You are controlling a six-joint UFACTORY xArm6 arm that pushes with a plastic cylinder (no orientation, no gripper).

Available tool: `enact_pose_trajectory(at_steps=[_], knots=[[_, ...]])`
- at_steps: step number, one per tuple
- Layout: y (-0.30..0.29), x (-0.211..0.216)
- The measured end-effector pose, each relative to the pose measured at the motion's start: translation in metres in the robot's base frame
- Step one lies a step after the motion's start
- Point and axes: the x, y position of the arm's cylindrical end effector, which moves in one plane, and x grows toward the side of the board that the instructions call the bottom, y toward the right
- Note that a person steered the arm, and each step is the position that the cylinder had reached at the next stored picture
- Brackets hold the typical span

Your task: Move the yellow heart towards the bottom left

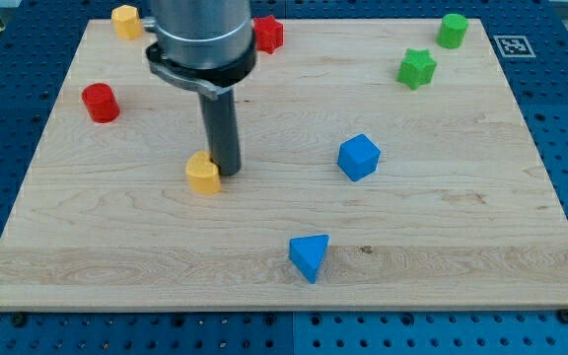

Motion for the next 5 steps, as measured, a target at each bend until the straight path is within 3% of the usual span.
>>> enact_pose_trajectory(at_steps=[5], knots=[[-0.073,0.028]])
